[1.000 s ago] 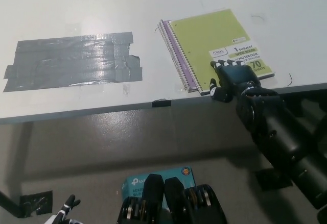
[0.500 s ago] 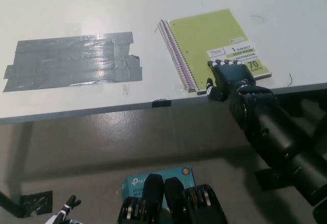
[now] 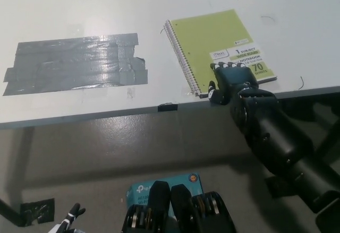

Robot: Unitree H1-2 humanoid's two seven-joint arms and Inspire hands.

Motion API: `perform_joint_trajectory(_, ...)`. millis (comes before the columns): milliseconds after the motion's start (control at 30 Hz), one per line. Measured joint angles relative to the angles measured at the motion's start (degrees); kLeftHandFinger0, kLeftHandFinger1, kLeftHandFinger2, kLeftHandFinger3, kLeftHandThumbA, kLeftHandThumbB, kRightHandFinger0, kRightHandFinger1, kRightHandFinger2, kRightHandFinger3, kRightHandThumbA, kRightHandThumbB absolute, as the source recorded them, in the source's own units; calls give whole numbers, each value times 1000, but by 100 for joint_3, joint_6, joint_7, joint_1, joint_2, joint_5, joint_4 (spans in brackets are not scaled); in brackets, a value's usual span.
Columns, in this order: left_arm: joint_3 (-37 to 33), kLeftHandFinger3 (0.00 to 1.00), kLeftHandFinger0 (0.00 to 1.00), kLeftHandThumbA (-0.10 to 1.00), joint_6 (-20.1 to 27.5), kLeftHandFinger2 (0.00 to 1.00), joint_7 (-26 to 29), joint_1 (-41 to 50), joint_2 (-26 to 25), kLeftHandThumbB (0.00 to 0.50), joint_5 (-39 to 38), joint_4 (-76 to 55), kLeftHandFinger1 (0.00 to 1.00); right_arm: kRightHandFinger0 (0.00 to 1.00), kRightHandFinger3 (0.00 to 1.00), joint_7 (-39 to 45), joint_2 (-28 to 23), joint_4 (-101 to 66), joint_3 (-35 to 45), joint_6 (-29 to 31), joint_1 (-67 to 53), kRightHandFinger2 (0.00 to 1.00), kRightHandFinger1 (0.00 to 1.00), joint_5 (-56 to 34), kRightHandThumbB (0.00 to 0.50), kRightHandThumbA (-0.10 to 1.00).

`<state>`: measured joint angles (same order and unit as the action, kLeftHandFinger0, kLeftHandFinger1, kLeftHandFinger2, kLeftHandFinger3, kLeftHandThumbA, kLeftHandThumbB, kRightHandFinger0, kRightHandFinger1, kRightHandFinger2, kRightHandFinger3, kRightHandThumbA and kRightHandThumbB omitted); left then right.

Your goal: The robot uses its right hand to align two notebooks stacked together until they are fully overlapped

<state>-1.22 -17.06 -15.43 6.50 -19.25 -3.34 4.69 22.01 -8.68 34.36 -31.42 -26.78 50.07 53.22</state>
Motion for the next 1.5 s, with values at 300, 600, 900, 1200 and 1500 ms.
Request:
perform_joint_trajectory(300, -30, 1000, 268, 1000, 1, 431, -2, 4, 2, 500, 0, 0, 376, 1000, 1000, 264, 443, -16, 763, -8, -90, 1000, 1000, 769, 453, 1000)
perform_joint_trajectory(600, -65, 1000, 291, 1000, 4, 453, -3, 42, 2, 500, -1, 0, 388, 1000, 1000, 450, 472, -24, 1003, -8, -89, 1000, 1000, 1296, 173, 1000)
perform_joint_trajectory(900, -81, 1000, 300, 1000, -5, 461, -2, 170, 4, 500, -1, -67, 392, 1000, 1000, 616, 242, -26, 973, -7, 368, 1000, 1000, 1637, 26, 1000)
perform_joint_trajectory(1200, -89, 1000, 311, 1000, -26, 419, -2, 233, 4, 500, -1, -39, 373, 1000, 1000, 576, 203, -117, 847, -5, 1281, 1000, 1000, 1550, 142, 1000)
perform_joint_trajectory(1500, -108, 1000, 266, 1000, -31, 394, -4, 411, 10, 500, -4, -18, 350, 1000, 1000, 554, 261, -6, 771, 10, 1937, 1000, 1000, 1449, 152, 1000)
